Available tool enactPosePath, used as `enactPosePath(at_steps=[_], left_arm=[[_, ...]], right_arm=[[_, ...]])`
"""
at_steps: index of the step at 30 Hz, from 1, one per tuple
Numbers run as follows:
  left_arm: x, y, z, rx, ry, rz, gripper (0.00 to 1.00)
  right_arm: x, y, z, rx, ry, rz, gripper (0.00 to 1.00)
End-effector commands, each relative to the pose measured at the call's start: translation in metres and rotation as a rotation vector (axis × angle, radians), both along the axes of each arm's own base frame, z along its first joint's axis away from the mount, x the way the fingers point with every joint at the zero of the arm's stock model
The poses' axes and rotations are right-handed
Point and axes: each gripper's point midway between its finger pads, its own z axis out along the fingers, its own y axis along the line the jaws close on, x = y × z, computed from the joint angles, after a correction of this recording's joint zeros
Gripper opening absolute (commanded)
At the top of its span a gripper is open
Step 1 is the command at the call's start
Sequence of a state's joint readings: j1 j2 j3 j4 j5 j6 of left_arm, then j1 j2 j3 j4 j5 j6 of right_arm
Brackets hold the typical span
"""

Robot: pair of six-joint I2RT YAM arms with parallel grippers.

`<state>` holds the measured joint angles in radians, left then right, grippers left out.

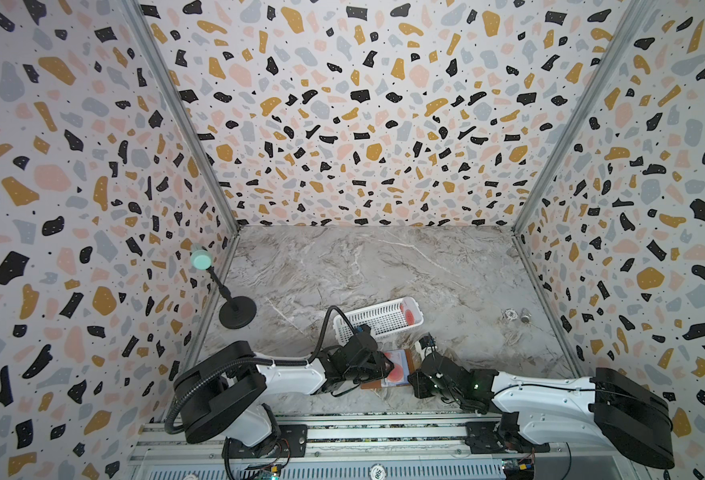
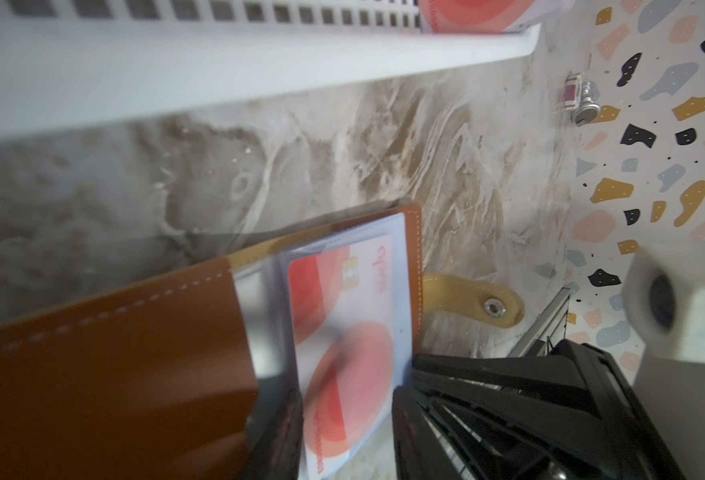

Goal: Put the credit cards into the card holder

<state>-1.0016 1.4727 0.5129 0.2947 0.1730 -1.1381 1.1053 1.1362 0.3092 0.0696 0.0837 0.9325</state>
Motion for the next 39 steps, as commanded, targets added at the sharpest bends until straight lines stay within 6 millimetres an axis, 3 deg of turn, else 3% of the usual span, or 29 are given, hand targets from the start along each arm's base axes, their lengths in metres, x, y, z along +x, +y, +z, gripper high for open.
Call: enactPosePath(at_steps=[1, 14, 31, 39], left_arm=[[0.004, -0.013, 0.013, -0.04, -0.025, -0.017, 0.38], [0.001, 0.005, 0.005, 0.09, -0.032, -0.027, 0.4], [-0.001, -0.011, -0.004, 0.064, -0.013, -0.061, 0.39], [-0.001, -0.019, 0.003, 0.046, -0.016, -0.075, 0.38]], right_arm=[[-0.004, -0.003, 0.002, 0.004, 0.0, 0.024, 0.13], [0.006, -0.009, 0.012, 0.077, -0.005, 0.003, 0.21], [0.005, -0.007, -0.005, 0.033, 0.04, 0.003, 0.15], [0.005, -0.008, -0.008, 0.025, 0.045, 0.003, 0.14]])
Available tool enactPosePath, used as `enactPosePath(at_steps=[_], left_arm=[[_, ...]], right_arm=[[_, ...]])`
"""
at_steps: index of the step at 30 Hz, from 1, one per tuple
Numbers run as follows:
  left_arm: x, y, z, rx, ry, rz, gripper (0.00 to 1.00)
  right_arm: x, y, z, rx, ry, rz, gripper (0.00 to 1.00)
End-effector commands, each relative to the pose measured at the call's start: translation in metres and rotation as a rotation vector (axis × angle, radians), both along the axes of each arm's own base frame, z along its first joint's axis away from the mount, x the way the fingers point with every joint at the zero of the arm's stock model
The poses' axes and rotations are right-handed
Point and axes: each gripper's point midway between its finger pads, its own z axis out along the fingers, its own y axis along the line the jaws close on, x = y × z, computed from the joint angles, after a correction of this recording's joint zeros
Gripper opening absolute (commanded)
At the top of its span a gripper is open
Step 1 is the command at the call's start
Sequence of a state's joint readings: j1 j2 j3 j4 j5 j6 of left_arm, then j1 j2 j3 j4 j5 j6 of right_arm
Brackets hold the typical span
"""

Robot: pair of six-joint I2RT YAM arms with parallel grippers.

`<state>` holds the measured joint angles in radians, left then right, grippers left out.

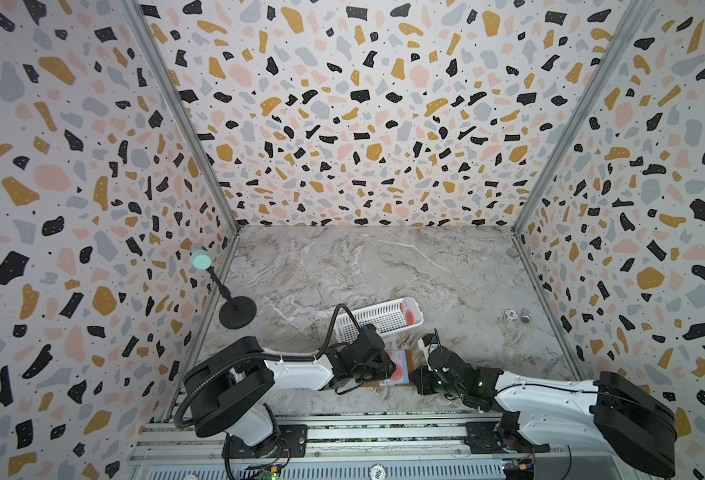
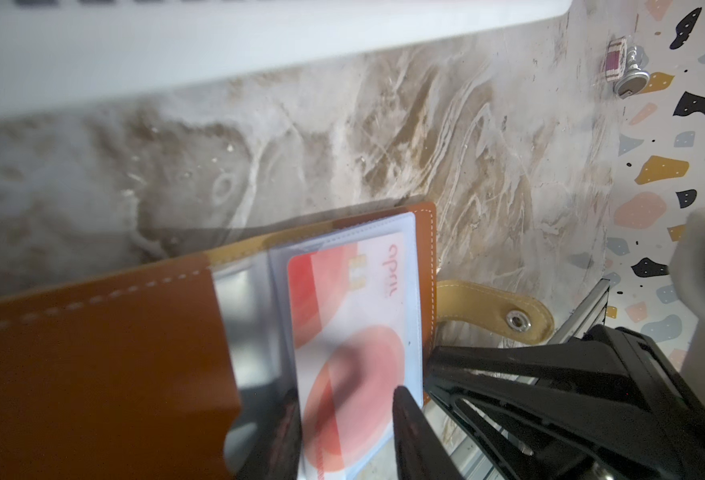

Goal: Put the credit cards into the card holder

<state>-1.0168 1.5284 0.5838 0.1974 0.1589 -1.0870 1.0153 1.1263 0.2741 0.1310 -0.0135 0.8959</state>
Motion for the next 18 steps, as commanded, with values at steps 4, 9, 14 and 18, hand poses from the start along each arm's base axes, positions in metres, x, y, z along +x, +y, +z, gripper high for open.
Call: enactPosePath(at_steps=[4, 9, 14, 18], left_arm=[[-0.0022, -0.0173, 0.0127, -0.028, -0.014, -0.047, 0.38], [-0.0025, -0.0133, 0.0114, 0.02, -0.026, -0.054, 0.38], [-0.003, -0.0148, 0.0112, 0.036, -0.027, -0.064, 0.38], [-0.0034, -0.0145, 0.0109, 0.047, -0.027, -0.065, 0.38]], right_arm=[[-0.0025, -0.0046, -0.0071, -0.033, 0.019, 0.002, 0.13], [-0.0024, -0.0066, -0.0089, -0.043, 0.021, -0.003, 0.12], [-0.003, -0.0074, -0.01, -0.045, 0.024, -0.005, 0.12], [-0.0026, -0.0071, -0.0088, -0.043, 0.021, -0.005, 0.12]])
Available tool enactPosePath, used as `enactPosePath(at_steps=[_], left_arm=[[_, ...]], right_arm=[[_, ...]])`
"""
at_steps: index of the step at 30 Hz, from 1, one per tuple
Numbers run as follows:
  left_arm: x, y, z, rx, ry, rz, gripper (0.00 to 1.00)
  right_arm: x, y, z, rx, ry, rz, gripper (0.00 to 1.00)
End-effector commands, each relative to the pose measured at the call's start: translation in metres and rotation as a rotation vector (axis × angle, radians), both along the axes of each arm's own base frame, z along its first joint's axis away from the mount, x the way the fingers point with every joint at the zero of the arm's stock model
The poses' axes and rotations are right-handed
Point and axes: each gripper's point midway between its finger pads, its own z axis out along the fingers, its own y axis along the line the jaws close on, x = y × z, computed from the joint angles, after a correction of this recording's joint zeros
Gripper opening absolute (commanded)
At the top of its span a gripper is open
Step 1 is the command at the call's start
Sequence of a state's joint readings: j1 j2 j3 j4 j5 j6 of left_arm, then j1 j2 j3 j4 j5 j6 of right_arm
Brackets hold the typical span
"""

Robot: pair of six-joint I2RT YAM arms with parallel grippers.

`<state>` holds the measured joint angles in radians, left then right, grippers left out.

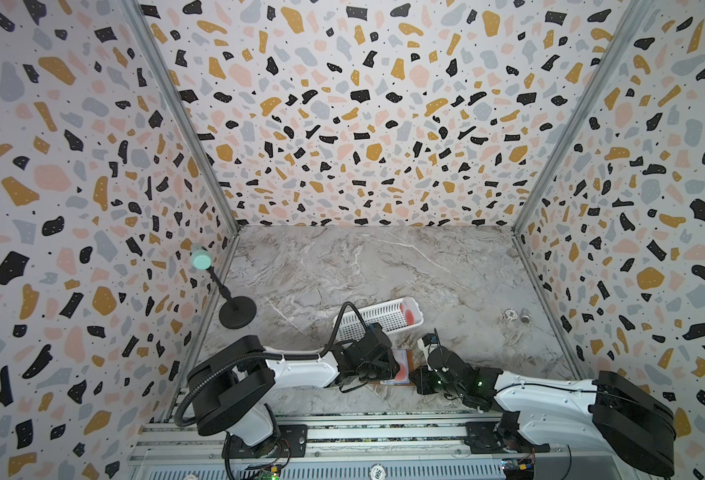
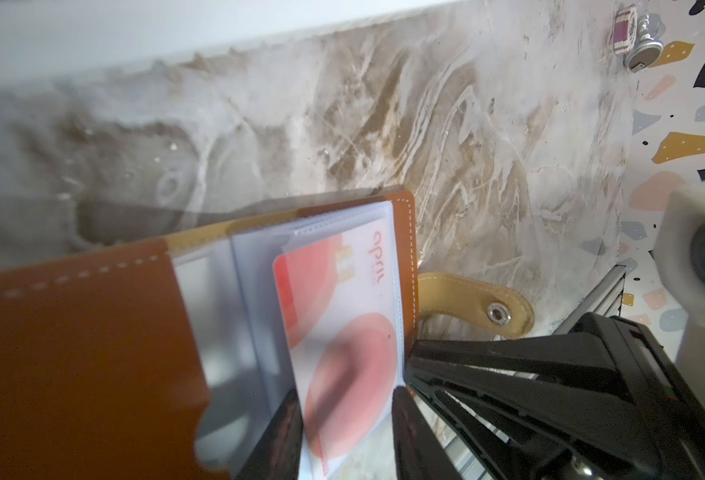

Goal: Put the credit cards into the card holder

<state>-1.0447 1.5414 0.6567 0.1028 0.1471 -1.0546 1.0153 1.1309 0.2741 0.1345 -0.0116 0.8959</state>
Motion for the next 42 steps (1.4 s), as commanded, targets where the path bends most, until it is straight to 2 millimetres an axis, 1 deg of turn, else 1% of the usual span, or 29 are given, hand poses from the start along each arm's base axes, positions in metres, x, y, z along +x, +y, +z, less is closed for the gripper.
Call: enactPosePath(at_steps=[1, 4, 9, 12, 14, 15, 29, 35, 42], left_arm=[[0.001, -0.003, 0.004, 0.017, -0.019, -0.019, 0.38], [0.002, 0.007, 0.002, 0.061, -0.03, -0.004, 0.38], [0.005, 0.015, 0.008, 0.076, -0.056, 0.024, 0.37], [0.005, 0.015, 0.007, 0.078, -0.057, 0.019, 0.31], [0.006, 0.013, 0.006, 0.082, -0.06, 0.013, 0.25], [0.006, 0.012, 0.005, 0.086, -0.06, 0.01, 0.24], [0.011, 0.014, -0.008, 0.145, -0.07, 0.004, 0.14], [0.011, 0.016, -0.01, 0.153, -0.069, 0.004, 0.11], [0.009, 0.019, -0.014, 0.164, -0.063, 0.005, 0.08]], right_arm=[[-0.003, -0.008, -0.008, -0.044, 0.021, -0.007, 0.12], [-0.002, -0.009, -0.006, -0.042, 0.017, -0.016, 0.13], [0.0, -0.007, 0.003, -0.018, 0.002, -0.018, 0.14], [0.001, -0.006, 0.006, -0.011, -0.003, -0.014, 0.13], [0.002, -0.005, 0.008, -0.009, -0.007, -0.012, 0.13], [0.002, -0.005, 0.009, -0.008, -0.008, -0.011, 0.13], [0.01, 0.001, 0.019, 0.048, -0.013, -0.007, 0.13], [0.013, 0.006, 0.022, 0.077, -0.008, 0.004, 0.17], [0.014, 0.009, 0.02, 0.091, -0.001, 0.012, 0.19]])
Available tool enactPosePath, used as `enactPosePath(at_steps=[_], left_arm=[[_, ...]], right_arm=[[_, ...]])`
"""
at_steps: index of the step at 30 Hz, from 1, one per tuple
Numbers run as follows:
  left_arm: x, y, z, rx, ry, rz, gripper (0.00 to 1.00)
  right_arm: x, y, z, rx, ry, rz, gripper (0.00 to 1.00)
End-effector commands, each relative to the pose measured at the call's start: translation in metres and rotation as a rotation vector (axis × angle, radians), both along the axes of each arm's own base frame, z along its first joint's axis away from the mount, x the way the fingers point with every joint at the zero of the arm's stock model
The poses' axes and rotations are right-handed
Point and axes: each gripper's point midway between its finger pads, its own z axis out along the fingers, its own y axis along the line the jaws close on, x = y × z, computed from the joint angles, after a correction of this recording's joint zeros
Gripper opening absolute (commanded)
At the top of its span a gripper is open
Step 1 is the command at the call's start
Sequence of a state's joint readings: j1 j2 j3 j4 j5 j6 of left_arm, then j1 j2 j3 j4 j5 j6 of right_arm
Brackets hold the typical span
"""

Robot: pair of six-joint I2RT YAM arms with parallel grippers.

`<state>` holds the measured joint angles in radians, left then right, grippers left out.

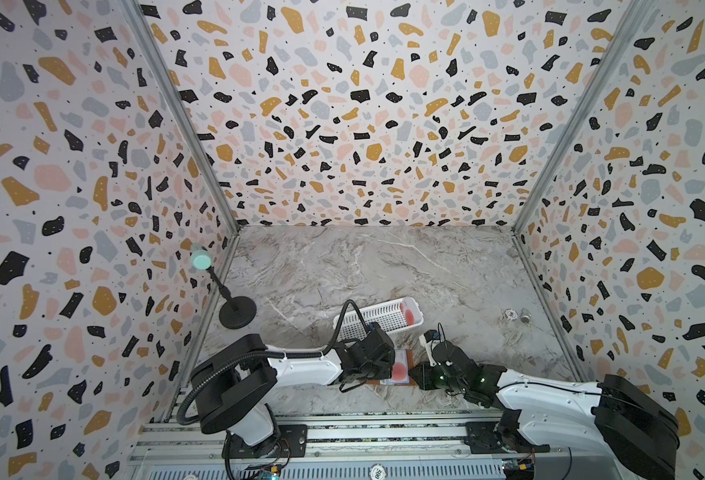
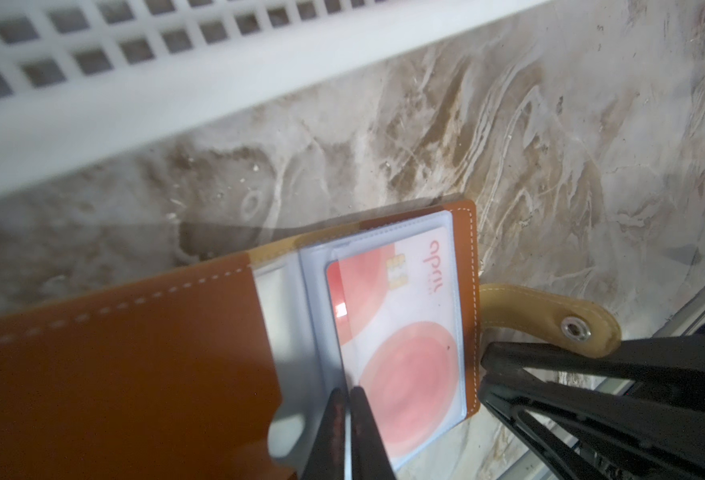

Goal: Put the credit cards into the card holder

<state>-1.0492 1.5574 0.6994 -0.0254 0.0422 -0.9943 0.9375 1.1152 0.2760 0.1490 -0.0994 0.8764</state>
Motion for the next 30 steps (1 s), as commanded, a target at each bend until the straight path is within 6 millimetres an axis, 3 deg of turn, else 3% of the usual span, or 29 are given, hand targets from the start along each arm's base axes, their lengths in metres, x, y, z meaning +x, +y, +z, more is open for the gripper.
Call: enactPosePath(at_steps=[1, 30], left_arm=[[0.0, 0.002, -0.004, 0.023, -0.006, -0.006, 0.08], [-0.007, 0.017, -0.027, 0.063, 0.023, 0.01, 0.04]], right_arm=[[0.006, 0.01, 0.011, 0.036, -0.023, 0.017, 0.19], [0.007, 0.017, 0.009, 0.056, -0.02, 0.039, 0.19]])
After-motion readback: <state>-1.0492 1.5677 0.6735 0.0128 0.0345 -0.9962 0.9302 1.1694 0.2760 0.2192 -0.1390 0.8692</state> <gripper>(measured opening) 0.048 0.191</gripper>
